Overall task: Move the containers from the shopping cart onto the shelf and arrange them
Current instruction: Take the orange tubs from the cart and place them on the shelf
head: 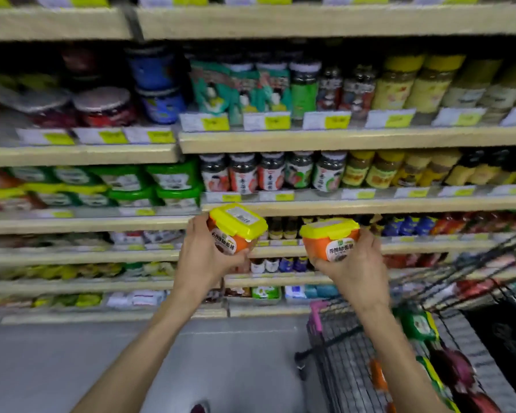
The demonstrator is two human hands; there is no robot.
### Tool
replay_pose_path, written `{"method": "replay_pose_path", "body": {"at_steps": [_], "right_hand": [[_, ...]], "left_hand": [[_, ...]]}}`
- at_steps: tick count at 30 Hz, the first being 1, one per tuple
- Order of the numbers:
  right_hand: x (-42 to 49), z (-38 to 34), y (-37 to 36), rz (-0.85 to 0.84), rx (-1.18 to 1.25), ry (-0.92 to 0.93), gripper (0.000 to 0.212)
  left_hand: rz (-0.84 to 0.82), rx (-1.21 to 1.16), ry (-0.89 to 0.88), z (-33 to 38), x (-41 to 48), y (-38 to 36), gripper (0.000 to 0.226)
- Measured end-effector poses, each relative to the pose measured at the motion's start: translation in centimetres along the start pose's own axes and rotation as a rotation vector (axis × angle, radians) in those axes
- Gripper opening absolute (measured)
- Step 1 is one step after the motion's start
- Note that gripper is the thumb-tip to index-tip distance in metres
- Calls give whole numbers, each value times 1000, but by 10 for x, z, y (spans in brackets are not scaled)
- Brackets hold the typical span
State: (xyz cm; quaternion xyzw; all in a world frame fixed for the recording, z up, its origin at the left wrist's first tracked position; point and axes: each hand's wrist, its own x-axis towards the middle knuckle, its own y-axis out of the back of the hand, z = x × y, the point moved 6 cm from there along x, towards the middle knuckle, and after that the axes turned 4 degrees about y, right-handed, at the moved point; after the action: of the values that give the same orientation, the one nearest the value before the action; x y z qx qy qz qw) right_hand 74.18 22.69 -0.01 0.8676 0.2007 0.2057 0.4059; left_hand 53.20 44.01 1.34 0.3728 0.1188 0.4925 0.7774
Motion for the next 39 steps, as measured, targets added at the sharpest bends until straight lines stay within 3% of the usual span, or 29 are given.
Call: {"method": "replay_pose_path", "body": {"at_steps": [10, 14, 19, 29, 39], "right_hand": [[-45, -222, -68, -98, 113, 321, 96], [-76, -293, -100, -127, 147, 376, 111], [-106, -368, -141, -162, 171, 413, 95], [-119, -502, -197, -187, 129, 519, 89], [-80, -606, -243, -152, 267, 546, 87]], "left_hand": [[321, -45, 171, -131, -22, 205, 94], [417, -43, 192, -183, -32, 285, 89], [526, -35, 231, -242, -40, 366, 83], [584, 64, 208, -308, 9, 457, 83], [706, 0, 193, -364, 126, 532, 81]]}}
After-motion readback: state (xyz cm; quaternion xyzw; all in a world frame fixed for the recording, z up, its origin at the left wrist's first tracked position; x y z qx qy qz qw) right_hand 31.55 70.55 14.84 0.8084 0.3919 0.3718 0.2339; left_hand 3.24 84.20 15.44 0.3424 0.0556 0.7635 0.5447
